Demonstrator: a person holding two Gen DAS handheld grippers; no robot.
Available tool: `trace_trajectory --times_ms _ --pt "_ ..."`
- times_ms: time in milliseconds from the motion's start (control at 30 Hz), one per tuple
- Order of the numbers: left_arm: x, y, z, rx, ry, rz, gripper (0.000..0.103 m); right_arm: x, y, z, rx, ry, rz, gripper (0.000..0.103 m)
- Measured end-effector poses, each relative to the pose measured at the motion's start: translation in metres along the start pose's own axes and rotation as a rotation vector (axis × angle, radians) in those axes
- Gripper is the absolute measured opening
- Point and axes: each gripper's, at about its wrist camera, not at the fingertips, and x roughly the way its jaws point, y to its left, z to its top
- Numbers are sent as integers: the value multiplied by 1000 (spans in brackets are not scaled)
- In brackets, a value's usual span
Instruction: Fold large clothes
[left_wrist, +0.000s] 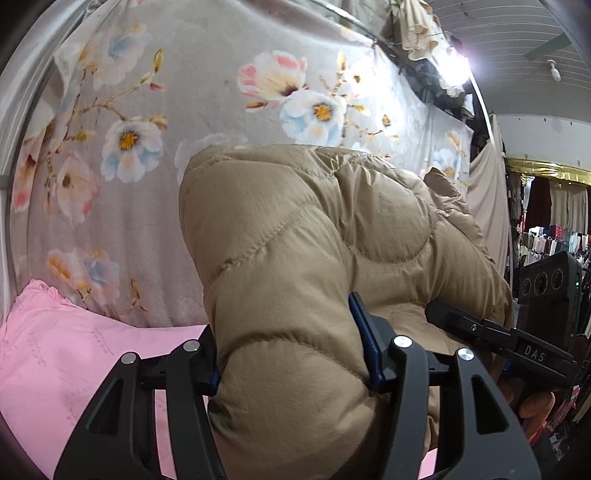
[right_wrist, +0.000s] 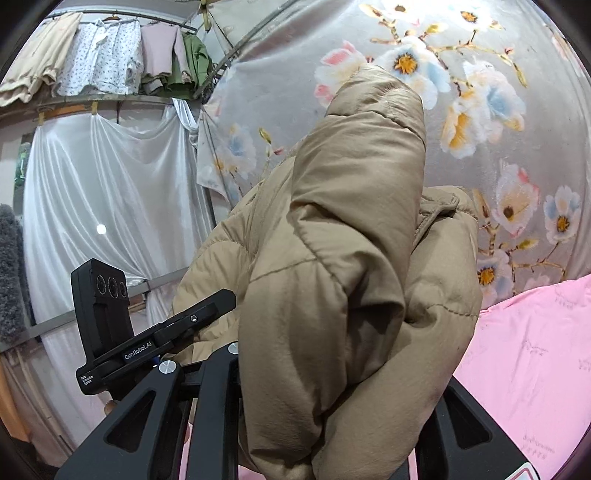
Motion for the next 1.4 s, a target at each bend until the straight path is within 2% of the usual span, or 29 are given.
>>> trace_trajectory --times_ms 167,367,467,533,567,600,633,667,700,800,900,1033,1067,1100,1133,1200,1233,1300,1333,1367,1400 --pt "52 59 -27 -56 85 30 55 81 -34 -30 70 97 -31 23" --pt "127 139 -104 -144 252 73 55 172 -85 -101 139 243 -84 23" --pt "149 167 -145 -178 318 94 55 208 -106 -142 169 317 -103 23" --pt "164 183 -174 -179 378 133 56 228 -120 -171 199 378 -114 24" --pt "169 188 -185 -173 411 156 59 237 -127 -185 215 410 -128 28" --pt "175 195 -198 -169 454 190 69 243 -134 -198 233 431 -143 35" --pt "177 200 -207 -170 475 219 74 245 -140 -208 258 438 -141 40" --pt "172 206 -213 -185 475 230 78 245 -145 -215 283 440 -131 47" --pt "167 210 -215 -196 470 233 82 240 -148 -219 311 438 -120 49" --pt "145 216 -211 -197 465 281 86 216 -148 -217 331 447 -121 55" --pt "119 215 -195 -176 496 379 88 175 -147 -206 324 471 -166 58" --pt "84 193 -154 -50 467 586 88 124 -128 -168 248 415 -272 61" --pt "82 186 -143 -24 457 640 88 120 -118 -154 209 397 -294 57" --pt "78 176 -129 4 438 701 87 118 -106 -140 166 379 -313 46" --pt "76 167 -114 12 420 740 87 119 -91 -124 116 361 -333 40" --pt "75 151 -89 6 377 760 81 126 -64 -100 25 316 -364 19" --pt "74 144 -81 8 360 758 78 134 -49 -89 -33 288 -389 15" --pt "83 128 -67 36 332 777 64 151 -30 -78 -111 259 -422 7" --pt "89 123 -64 43 323 773 61 160 -25 -76 -128 253 -429 5" --pt "97 120 -62 40 322 765 51 171 -22 -76 -142 251 -434 3" --pt "107 119 -65 30 332 750 37 184 -22 -81 -158 257 -445 2"
